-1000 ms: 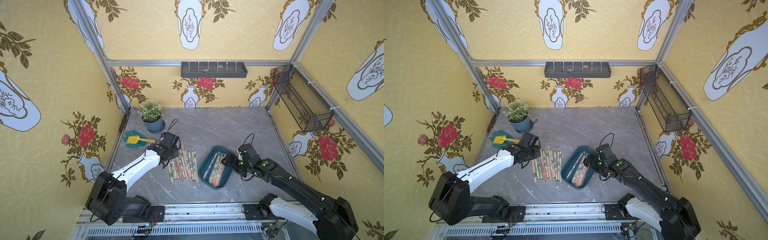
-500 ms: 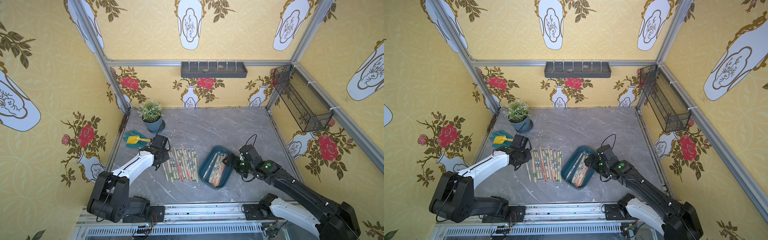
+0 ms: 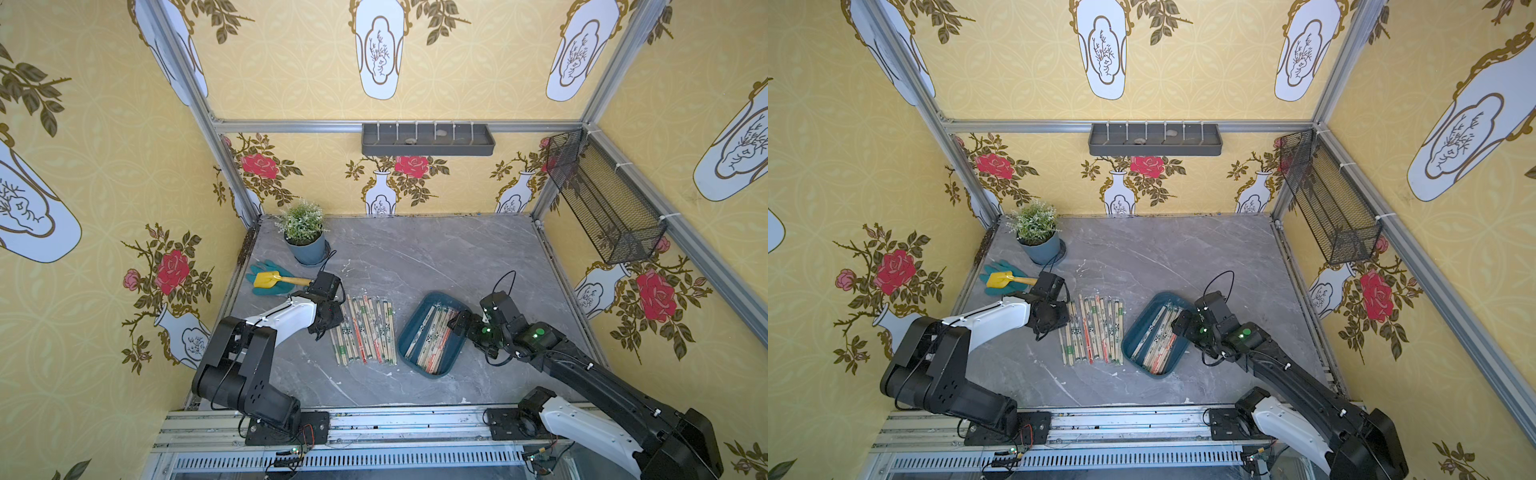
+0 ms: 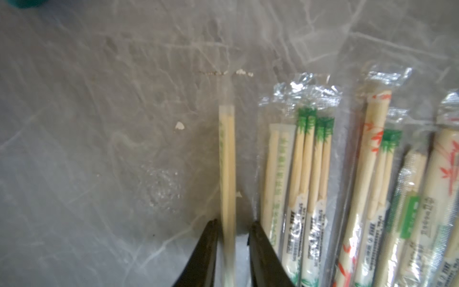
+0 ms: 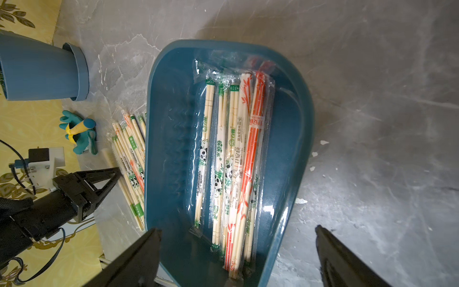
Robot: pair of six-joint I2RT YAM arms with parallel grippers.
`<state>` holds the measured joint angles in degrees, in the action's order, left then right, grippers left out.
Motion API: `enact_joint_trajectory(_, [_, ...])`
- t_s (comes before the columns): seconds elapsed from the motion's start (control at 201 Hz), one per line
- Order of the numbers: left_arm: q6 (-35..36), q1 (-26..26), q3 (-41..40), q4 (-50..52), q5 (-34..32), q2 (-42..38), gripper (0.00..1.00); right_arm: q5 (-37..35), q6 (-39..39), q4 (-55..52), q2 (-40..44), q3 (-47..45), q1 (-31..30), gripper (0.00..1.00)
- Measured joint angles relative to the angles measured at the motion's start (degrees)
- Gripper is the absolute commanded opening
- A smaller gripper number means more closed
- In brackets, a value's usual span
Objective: Take the paired disposable chopsticks out of the storage box
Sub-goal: Place the paired disposable chopsticks at the center of the board, then adjust the storage box at the center of the board.
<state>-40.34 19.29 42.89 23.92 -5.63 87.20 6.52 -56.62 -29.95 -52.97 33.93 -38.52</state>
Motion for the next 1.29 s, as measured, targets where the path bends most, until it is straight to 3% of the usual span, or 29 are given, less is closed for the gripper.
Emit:
enact_joint_trajectory(0.383, [-1.4, 0.0, 2.1, 2.6, 1.9, -9.2, 0.48, -1.0, -0.3, -0.1, -0.6, 0.0, 0.5, 0.98])
enact_joint_trajectory(0.627, [-2.0, 2.3, 5.7, 2.3, 5.5, -10.7, 0.52, -0.8, 0.5, -0.3, -1.0, -0.2, 3.7, 0.98])
enact_joint_trajectory(0.951, [-3.7, 12.2, 11.9, -6.0, 11.7, 0.1, 0.55, 1.9, 2.9, -1.5, 0.2, -2.2, 9.4, 0.98])
enact_joint_trajectory(1.294, [-6.7, 19.5, 17.6, -13.4, 17.7, 12.2, 0.55, 4.1, 5.5, -2.1, 2.7, -4.7, 14.5, 0.97])
